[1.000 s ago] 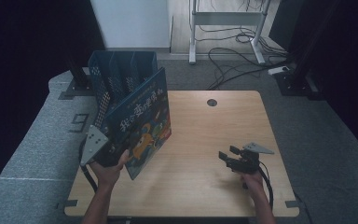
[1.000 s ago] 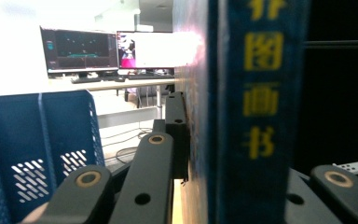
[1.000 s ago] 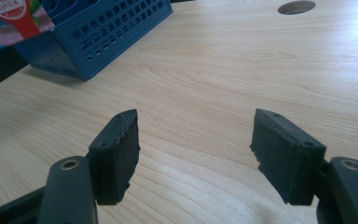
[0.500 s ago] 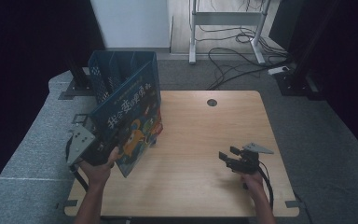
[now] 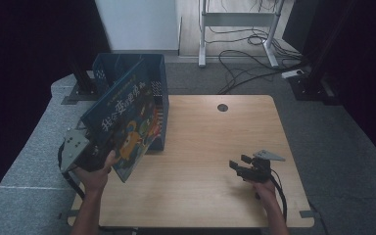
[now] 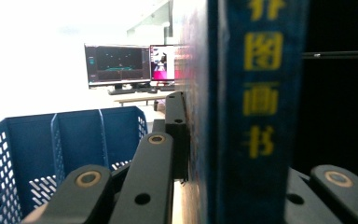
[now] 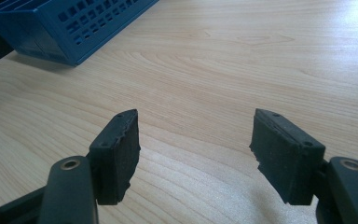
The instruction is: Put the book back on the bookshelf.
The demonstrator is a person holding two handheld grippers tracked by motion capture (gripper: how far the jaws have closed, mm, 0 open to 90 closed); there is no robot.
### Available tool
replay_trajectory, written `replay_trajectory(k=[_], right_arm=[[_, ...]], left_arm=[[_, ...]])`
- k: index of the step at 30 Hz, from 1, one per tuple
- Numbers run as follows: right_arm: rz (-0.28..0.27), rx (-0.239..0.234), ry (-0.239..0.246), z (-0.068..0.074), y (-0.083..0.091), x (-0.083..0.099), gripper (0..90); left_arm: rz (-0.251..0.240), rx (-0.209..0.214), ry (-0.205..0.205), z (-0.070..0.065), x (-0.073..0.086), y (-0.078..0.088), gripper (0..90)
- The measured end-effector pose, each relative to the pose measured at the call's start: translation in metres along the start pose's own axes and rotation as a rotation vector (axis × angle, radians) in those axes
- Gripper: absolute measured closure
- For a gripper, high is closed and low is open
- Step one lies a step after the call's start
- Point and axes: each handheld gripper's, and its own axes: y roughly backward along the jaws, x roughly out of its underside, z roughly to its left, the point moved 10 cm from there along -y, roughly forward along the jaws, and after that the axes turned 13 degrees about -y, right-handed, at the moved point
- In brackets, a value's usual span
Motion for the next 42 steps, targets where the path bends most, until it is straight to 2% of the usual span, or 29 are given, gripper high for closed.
replay_trajectory(k=[9, 19, 42], right_arm=[[0.009, 0.000, 0.000, 0.000, -0.001, 0.002, 31.6], [0.019, 0.000, -0.001, 0.000, -0.004, 0.004, 32.1], [0.049, 0.010, 0.003, -0.002, -0.008, 0.009, 32.8]], left_arm=[[0.017, -0.010, -0.019, 0.006, -0.002, -0.006, 82.1], [0.019, -0.031, -0.017, 0.012, -0.007, -0.013, 82.1], [0.034, -0.086, -0.039, 0.019, -0.017, -0.047, 82.0]])
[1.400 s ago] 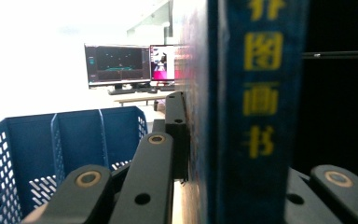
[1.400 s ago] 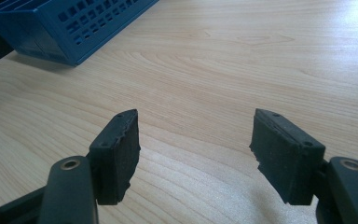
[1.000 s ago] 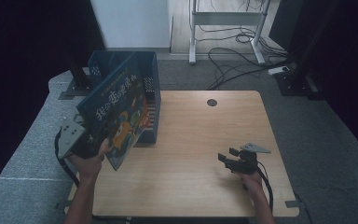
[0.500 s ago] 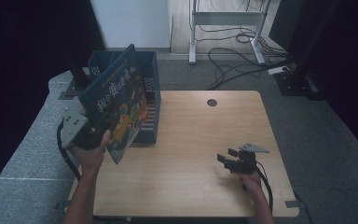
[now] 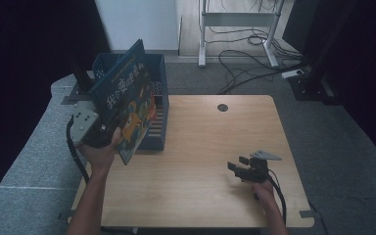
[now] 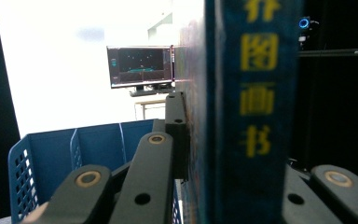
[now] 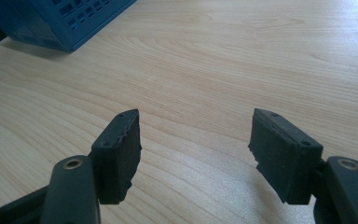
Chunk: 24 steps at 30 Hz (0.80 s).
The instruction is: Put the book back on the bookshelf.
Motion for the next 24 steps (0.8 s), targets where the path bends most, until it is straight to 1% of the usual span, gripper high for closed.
replay_trajectory(k=[9, 14, 17, 19, 24], right_arm=[[-0.002, -0.001, -0.001, 0.001, 0.000, 0.000, 32.8], [-0.006, -0.007, -0.004, 0.001, -0.001, 0.000, 32.6], [-0.004, -0.008, -0.004, 0.002, -0.002, 0.000, 32.6], [-0.004, -0.008, -0.005, 0.002, -0.002, 0.000, 32.5], [-0.004, -0.007, -0.007, 0.001, -0.001, 0.000, 32.4]], left_arm=[[0.005, -0.012, 0.010, 0.001, 0.001, -0.011, 82.1], [0.006, -0.017, 0.004, 0.000, -0.001, -0.016, 82.0], [-0.006, -0.037, 0.008, 0.001, -0.003, -0.019, 82.0], [-0.016, -0.052, 0.002, 0.001, -0.004, -0.021, 82.0], [-0.011, -0.058, 0.007, 0.003, -0.003, -0.027, 82.0]])
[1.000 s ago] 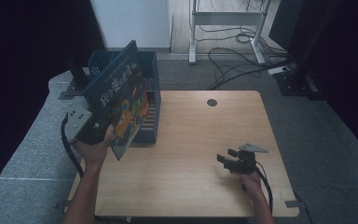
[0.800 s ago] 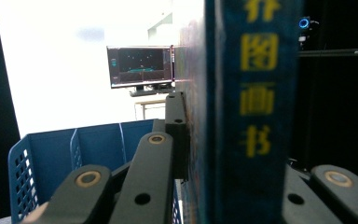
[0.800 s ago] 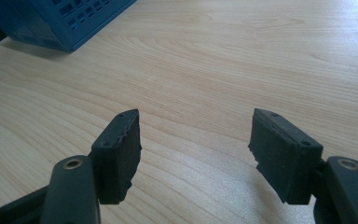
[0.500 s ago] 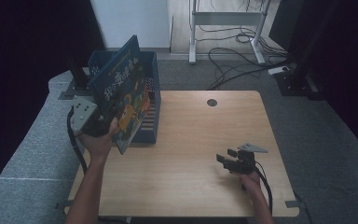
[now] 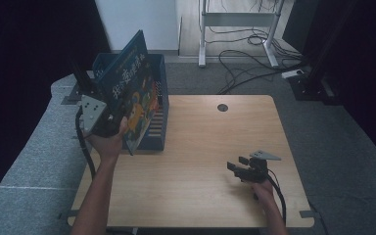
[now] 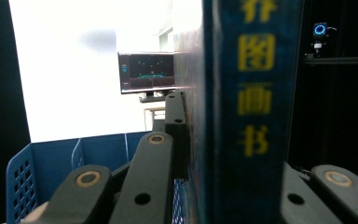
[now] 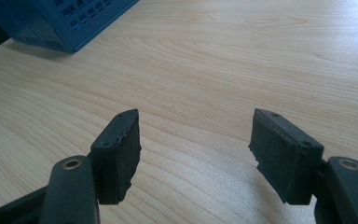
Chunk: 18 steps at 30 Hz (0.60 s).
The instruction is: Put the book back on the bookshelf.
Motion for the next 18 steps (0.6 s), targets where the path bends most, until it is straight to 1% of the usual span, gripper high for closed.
replay_trajectory(k=[6, 9, 10, 13, 18], right_arm=[[0.005, -0.001, 0.007, 0.001, -0.001, 0.001, 32.2], [0.007, -0.010, 0.008, 0.003, -0.002, 0.002, 32.0], [0.005, -0.012, 0.015, 0.003, -0.003, 0.002, 32.0], [0.012, -0.009, 0.015, 0.003, -0.003, 0.004, 31.9], [0.016, -0.012, 0.021, 0.004, -0.005, 0.005, 31.7]], left_arm=[[0.020, -0.021, 0.004, 0.006, 0.004, -0.012, 82.0], [0.023, -0.032, 0.004, 0.007, 0.007, -0.016, 82.0], [0.024, -0.033, 0.003, 0.007, 0.008, -0.017, 82.0], [0.041, -0.030, 0.003, 0.007, 0.013, -0.020, 82.0], [0.052, -0.029, -0.002, 0.007, 0.018, -0.025, 82.0]])
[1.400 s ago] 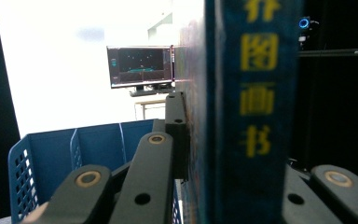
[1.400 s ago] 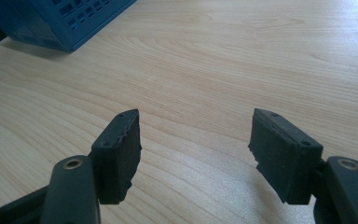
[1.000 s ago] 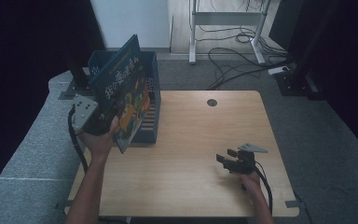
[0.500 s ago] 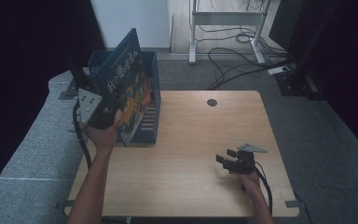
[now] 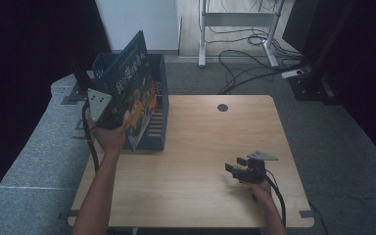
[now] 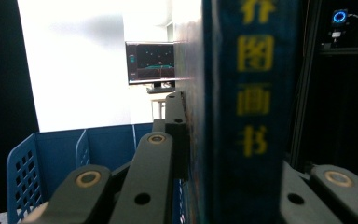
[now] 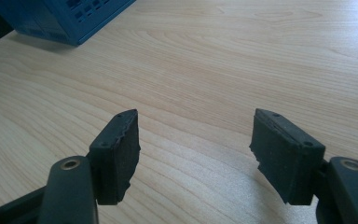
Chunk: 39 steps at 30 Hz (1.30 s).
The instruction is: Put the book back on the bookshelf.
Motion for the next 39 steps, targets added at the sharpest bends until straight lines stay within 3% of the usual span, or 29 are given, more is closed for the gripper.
replay_trajectory(k=[6, 13, 19, 27, 39], right_arm=[[0.008, 0.004, -0.001, 0.000, -0.001, 0.002, 31.6], [0.016, 0.010, 0.002, -0.002, -0.001, 0.002, 31.5], [0.034, 0.018, 0.005, -0.001, -0.004, 0.007, 31.4], [0.036, 0.024, 0.003, -0.003, -0.003, 0.006, 31.4], [0.045, 0.033, -0.005, -0.005, -0.004, 0.008, 31.3]], left_arm=[[0.011, -0.030, -0.002, 0.001, 0.006, -0.011, 82.0], [0.041, -0.029, -0.013, -0.002, 0.016, -0.027, 81.9], [0.023, -0.040, -0.011, -0.004, 0.016, -0.034, 82.0], [0.035, -0.040, 0.007, -0.007, 0.020, -0.051, 81.9], [0.060, -0.042, -0.001, -0.011, 0.030, -0.073, 82.0]])
